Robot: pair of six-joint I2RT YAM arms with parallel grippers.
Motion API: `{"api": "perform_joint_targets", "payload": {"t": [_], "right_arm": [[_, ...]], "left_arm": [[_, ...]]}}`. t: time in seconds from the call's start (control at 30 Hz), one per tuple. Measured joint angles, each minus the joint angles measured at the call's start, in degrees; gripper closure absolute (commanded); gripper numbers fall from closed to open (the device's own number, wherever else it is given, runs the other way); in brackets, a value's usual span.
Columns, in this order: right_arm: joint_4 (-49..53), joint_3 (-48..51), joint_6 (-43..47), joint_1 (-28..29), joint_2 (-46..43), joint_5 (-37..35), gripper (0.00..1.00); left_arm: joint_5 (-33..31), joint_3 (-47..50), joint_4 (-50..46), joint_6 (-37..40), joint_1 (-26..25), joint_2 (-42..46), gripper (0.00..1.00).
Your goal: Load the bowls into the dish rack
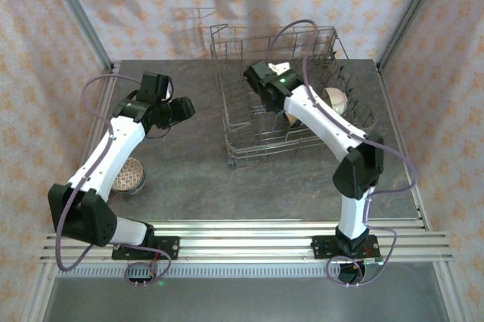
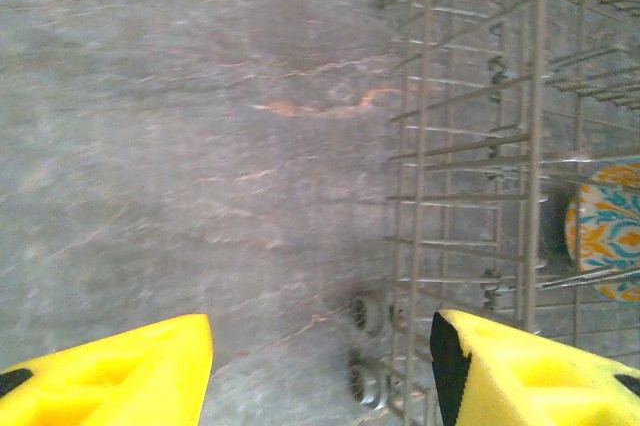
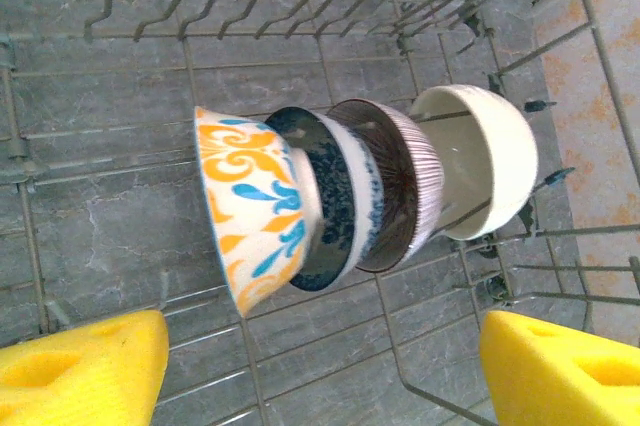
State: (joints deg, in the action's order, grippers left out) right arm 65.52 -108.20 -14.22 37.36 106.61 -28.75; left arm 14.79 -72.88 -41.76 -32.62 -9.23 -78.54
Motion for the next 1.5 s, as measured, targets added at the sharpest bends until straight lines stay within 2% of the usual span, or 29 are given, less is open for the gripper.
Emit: {"api": "perform_joint_targets", "payload": {"t": [0.13,0.33,0.63,0.77,1.27,1.5], "right_arm": [[-3.54,7.15,1.49,-0.79,-6.64,2.23,0.19],[-8.04,15.28,2.1,-0.79,-11.91,6.78,0.19],[-12.46,19.43,2.54,-0.79,-12.74,8.07,0.2],[-12.83,18.99,2.78,-0.79,-12.48,8.35,0.2],[-13.35,16.09,3.32,-0.79,-6.95,10.4,0.2],[-13.33,15.32,3.61,-0.79,-5.81,10.8,0.2]], "left_arm": [[-4.83,2.32,-5.84,-0.57,1.9,5.51,0.37],[-8.37,6.84,-13.11,-2.14,7.23,11.89,0.35],[-9.25,15.43,-15.41,-3.58,18.45,13.38,0.33],[-8.85,16.37,-14.99,-3.5,21.66,11.37,0.35],[-6.23,18.91,-9.35,-1.62,23.17,4.31,0.44],[-6.21,19.82,-8.72,-0.48,23.17,4.31,0.55]]}}
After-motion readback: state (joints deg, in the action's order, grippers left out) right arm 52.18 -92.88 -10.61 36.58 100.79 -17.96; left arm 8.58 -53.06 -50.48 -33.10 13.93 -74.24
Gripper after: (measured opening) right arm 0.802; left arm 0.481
